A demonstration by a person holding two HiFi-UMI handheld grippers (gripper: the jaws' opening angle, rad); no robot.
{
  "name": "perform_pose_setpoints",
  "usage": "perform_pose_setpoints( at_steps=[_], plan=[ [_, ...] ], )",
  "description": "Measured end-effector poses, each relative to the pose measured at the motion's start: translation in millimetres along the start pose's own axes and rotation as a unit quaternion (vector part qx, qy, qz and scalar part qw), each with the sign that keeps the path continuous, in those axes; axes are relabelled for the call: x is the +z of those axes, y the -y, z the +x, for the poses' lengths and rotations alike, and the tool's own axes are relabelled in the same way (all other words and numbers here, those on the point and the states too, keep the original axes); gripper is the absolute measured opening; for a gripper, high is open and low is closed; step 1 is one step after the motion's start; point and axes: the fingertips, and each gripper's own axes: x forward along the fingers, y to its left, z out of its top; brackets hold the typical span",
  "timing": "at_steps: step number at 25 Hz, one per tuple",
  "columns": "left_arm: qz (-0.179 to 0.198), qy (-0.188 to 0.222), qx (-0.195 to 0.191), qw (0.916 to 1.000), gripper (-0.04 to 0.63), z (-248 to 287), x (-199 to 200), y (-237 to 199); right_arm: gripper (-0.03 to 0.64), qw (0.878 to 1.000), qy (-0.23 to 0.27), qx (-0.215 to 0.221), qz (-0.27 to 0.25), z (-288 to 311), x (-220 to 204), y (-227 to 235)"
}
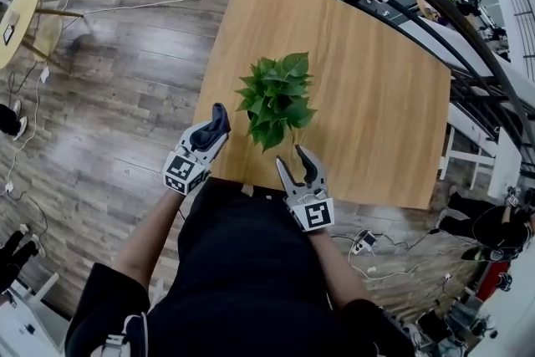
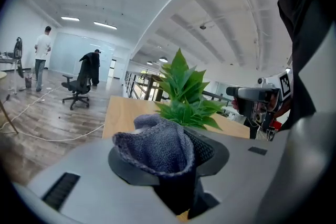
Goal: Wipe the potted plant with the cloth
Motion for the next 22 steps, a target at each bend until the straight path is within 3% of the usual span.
perform_pose_setpoints(
  at_steps=[4, 9, 12, 15, 19, 22],
  plan=[
    [-0.008, -0.025, -0.013, 0.9996, 0.173, 18, -19, 8, 0.209, 0.996, -0.074, 0.050, 0.003, 16, -60, -1],
    [0.020, -0.080, -0.027, 0.9962, 0.173, 47, -43, 5, 0.224, 0.993, -0.095, 0.062, 0.035, 39, -96, 20],
    [0.000, -0.090, -0.023, 0.9956, 0.173, 61, -50, -6, 0.248, 0.991, -0.114, 0.070, 0.001, 50, -108, 36],
    [-0.027, -0.095, -0.012, 0.9950, 0.173, 70, -52, -14, 0.256, 0.982, -0.148, 0.105, -0.054, 56, -127, 50],
    [-0.006, -0.107, -0.015, 0.9941, 0.173, 81, -54, -9, 0.258, 0.976, -0.173, 0.113, -0.069, 65, -139, 83],
    [0.027, -0.113, -0.026, 0.9929, 0.173, 85, -52, -3, 0.257, 0.967, -0.182, 0.140, -0.111, 74, -140, 85]
  ],
)
